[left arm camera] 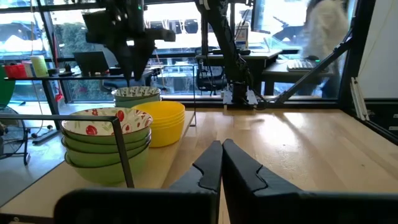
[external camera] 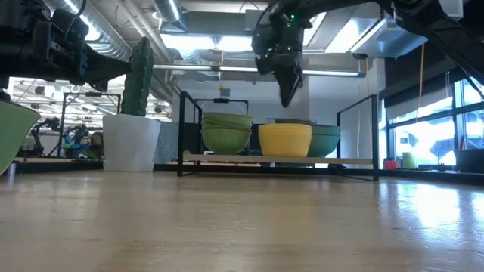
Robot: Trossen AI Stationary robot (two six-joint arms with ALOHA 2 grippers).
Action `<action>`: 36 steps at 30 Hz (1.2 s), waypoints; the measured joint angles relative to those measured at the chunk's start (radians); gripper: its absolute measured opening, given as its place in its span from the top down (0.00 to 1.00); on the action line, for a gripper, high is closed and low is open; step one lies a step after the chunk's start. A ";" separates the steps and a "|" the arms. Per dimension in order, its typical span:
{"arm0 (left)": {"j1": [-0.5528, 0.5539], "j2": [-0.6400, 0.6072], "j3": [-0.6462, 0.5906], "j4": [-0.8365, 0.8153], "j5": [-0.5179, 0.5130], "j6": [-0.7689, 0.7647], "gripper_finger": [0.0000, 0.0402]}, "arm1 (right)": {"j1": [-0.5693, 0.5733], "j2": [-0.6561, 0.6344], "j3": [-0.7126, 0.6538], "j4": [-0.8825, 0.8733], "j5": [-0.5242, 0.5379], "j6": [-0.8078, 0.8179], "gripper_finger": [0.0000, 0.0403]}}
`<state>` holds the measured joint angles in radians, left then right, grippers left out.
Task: Pick & Place Mini bowls
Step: Stack the red green bowl on top of the red green bowl on the shelf
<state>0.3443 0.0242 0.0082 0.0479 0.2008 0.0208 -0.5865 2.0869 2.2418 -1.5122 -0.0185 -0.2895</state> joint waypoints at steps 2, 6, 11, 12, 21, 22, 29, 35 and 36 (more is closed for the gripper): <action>0.000 0.000 0.000 0.000 0.000 0.000 0.98 | 0.000 -0.001 0.020 -0.001 0.000 0.003 0.72; 0.000 0.000 0.000 0.000 0.000 0.000 0.98 | 0.000 -0.001 0.059 -0.011 0.000 0.013 0.72; 0.000 0.000 0.000 0.000 0.000 0.000 0.99 | 0.037 -0.046 0.109 0.055 -0.040 -0.002 0.78; 0.000 0.000 0.000 0.000 0.000 0.000 0.99 | 0.051 -0.077 0.104 0.117 -0.087 -0.013 0.80; 0.000 0.000 0.000 0.000 0.000 0.006 0.98 | 0.154 -0.422 0.104 0.496 -0.424 0.003 0.97; 0.000 0.000 0.000 0.000 0.000 0.009 0.98 | 0.156 -0.463 0.104 0.503 -0.423 0.014 0.97; 0.000 0.000 0.000 0.000 0.000 0.018 0.99 | 0.215 -0.738 0.104 0.387 -0.329 0.080 0.99; 0.000 0.000 0.000 0.000 -0.001 0.019 0.99 | 0.333 -0.904 0.030 0.261 -0.114 0.201 0.99; 0.000 0.000 0.000 0.000 -0.001 0.019 0.99 | 0.346 -0.934 -0.009 0.263 -0.108 0.221 0.99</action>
<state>0.3441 0.0242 0.0085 0.0475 0.2002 0.0395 -0.2410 1.1530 2.2332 -1.2489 -0.1265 -0.0685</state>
